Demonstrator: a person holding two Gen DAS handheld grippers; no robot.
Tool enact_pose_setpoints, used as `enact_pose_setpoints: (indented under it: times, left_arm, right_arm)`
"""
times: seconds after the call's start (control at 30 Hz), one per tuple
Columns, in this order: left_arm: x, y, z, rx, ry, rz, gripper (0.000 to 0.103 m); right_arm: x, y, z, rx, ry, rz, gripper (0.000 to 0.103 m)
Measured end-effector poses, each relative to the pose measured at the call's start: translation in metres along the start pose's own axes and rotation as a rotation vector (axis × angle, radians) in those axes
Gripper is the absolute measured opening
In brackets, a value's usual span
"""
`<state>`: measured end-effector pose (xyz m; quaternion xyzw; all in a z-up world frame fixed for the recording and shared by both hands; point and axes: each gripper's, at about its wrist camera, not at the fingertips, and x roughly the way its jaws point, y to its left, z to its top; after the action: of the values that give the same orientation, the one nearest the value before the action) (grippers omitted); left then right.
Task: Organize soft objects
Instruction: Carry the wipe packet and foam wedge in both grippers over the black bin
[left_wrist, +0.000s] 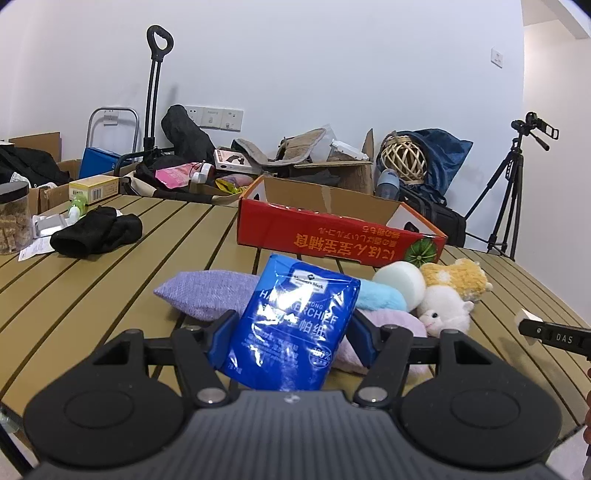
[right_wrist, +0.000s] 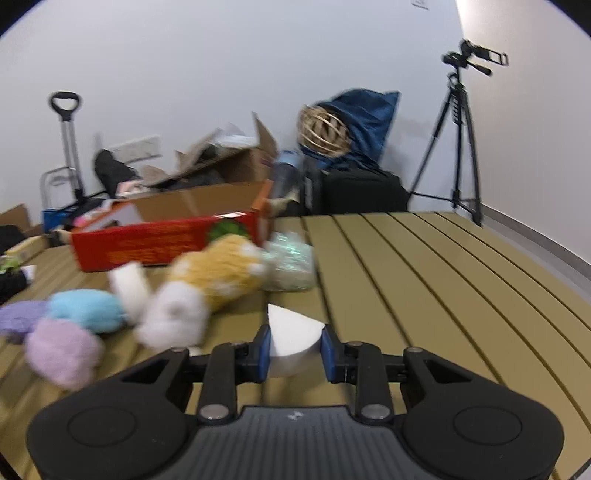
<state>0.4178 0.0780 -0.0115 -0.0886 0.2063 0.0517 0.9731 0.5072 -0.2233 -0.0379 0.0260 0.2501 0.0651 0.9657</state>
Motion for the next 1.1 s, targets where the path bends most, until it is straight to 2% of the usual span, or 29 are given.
enact_pose_setpoints:
  times: [0.23,0.43,0.73,1.1]
  left_arm:
    - [-0.038,-0.009,-0.014,0.017,-0.009,-0.031,0.064]
    - [-0.081,-0.017,-0.042,0.038,-0.011,-0.038,0.064]
    - [-0.142,-0.018,-0.098,0.051,0.06,-0.029,0.064]
    - [-0.197,-0.005,-0.126,0.097,0.094,-0.001,0.064]
  right_arm:
    - [-0.07,0.019,-0.013,-0.039,-0.076,0.107,0.026]
    - [-0.135,0.021,-0.043,-0.049,-0.106,0.175,0.026]
    - [-0.177,0.04,-0.11,-0.102,0.023,0.278,0.027]
    - [-0.213,0.066,-0.156,-0.177,0.114,0.313,0.027]
